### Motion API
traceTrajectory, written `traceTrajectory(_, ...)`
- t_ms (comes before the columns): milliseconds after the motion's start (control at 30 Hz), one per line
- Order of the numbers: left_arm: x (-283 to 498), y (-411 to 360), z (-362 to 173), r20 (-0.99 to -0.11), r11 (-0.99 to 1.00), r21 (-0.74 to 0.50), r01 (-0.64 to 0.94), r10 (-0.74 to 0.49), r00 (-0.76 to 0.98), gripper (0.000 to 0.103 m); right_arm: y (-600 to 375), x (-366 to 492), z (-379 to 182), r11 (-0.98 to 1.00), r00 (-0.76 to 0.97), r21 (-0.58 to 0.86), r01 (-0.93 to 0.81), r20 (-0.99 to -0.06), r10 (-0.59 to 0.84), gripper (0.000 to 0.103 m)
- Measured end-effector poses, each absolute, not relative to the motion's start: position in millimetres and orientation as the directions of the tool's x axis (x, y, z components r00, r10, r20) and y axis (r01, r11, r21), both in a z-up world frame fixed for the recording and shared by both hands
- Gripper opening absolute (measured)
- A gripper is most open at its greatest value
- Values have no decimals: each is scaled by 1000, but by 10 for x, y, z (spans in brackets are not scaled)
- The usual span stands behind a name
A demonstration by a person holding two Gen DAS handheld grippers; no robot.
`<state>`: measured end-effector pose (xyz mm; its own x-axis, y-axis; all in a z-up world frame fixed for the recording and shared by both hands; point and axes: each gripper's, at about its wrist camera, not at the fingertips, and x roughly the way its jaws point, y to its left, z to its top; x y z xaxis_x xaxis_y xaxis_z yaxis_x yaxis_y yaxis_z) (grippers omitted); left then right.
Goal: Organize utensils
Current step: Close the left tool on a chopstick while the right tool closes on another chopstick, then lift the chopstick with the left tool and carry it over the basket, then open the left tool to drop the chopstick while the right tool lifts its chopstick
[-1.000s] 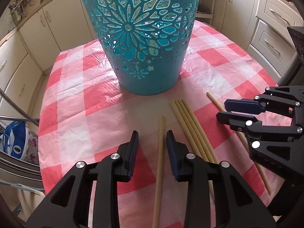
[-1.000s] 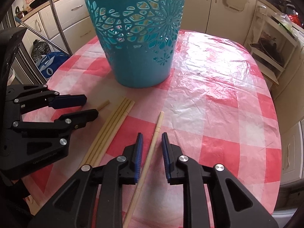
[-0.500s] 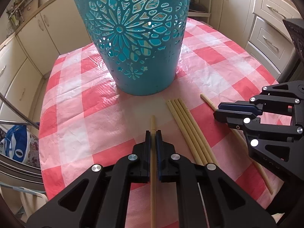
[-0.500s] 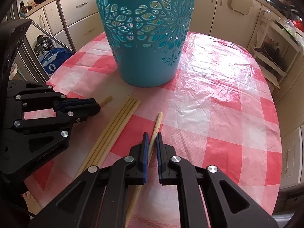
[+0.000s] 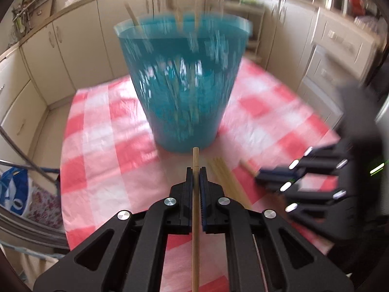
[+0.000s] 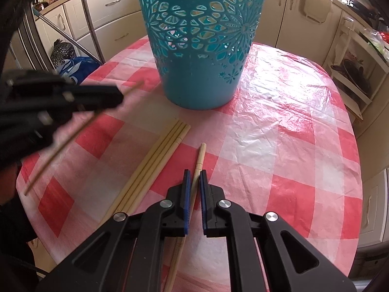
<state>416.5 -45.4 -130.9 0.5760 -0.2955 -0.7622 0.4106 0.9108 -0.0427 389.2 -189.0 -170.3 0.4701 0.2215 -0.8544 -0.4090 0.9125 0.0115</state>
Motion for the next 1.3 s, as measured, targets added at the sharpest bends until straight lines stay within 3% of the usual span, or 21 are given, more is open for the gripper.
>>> traceTrajectory(200, 4141, -211, -527, -555, 868, -211, 449, -484, 677, 5, -1903, 3907, -1700, 914, 446, 49, -402, -861, 243, 8)
traceTrajectory(300, 4208, -214, -226, -443, 860, -252, 443, -510, 738, 5, -1870, 3890, -1696, 911, 444, 52, -409, -861, 248, 8)
traceTrajectory(500, 4562, -320, 234, -169, 889, -325, 321, -389, 906, 5, -1844, 3907, -1703, 908, 443, 64, -415, -857, 263, 8)
traceTrajectory(600, 4792, -419, 284, -105, 923, -303, 239, -281, 954, 5, -1837, 3905, -1701, 905, 443, 61, -420, -857, 264, 8)
traceTrajectory(833, 5179, -506, 73, -134, 947, -292, 132, -177, 975, 5, -1820, 3924, -1703, 897, 445, 48, -440, -856, 264, 8)
traceTrajectory(1100, 5094, -505, -201, -240, 958, -242, 155, -214, 947, 6, -1833, 3950, -1698, 892, 436, 53, -448, -858, 270, 8)
traceTrajectory(1200, 4948, -445, -299, -289, 961, -232, 148, -214, 933, 21, -1834, 3951, -1698, 895, 441, 53, -444, -856, 269, 8)
traceTrajectory(1267, 4787, -369, -357, -303, 963, -236, 127, -197, 933, 37, -1836, 3956, -1700, 896, 446, 58, -440, -852, 274, 8)
traceTrajectory(1300, 4678, -308, -395, -313, 965, -242, 105, -180, 933, 39, -1841, 3957, -1702, 897, 447, 62, -438, -850, 277, 8)
